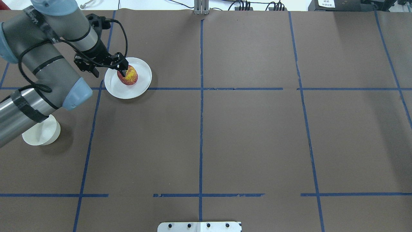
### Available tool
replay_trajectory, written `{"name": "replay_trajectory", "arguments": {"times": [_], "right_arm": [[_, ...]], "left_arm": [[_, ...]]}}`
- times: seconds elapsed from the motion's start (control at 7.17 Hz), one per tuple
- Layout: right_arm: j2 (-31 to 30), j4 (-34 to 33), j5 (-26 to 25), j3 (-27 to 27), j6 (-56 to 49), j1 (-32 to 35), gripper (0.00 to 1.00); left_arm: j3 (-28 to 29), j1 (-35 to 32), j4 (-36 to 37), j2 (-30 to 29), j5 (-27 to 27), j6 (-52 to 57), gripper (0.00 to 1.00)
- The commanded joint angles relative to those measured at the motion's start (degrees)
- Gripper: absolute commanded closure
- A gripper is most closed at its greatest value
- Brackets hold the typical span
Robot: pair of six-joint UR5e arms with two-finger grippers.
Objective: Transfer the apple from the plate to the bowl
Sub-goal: 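Move the left gripper over the apple on the white plate and lower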
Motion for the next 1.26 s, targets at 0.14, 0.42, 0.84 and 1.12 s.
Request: {"name": "replay_trajectory", "arguments": {"times": [0.14, 0.42, 0.84, 1.12], "right_arm": [[0.00, 0.00, 0.00, 0.00, 0.00, 0.00, 0.00], [0.00, 0.00, 0.00, 0.00, 0.00, 0.00, 0.00], [-0.09, -0.08, 0.00, 0.00, 0.00, 0.00, 0.00], [0.00, -0.08, 0.00, 0.00, 0.00, 0.00, 0.00]], "left_arm": [[9.26, 0.82, -7.99, -3.08, 1.14, -1.48, 0.00], [12.43, 1.17, -8.88, -5.01, 3.69, -1.74, 0.00], [15.25, 2.13, -13.10, -4.93, 3.78, -2.80, 0.00], [15.70, 2.66, -13.54, -5.02, 3.78, -2.88, 0.00]]}}
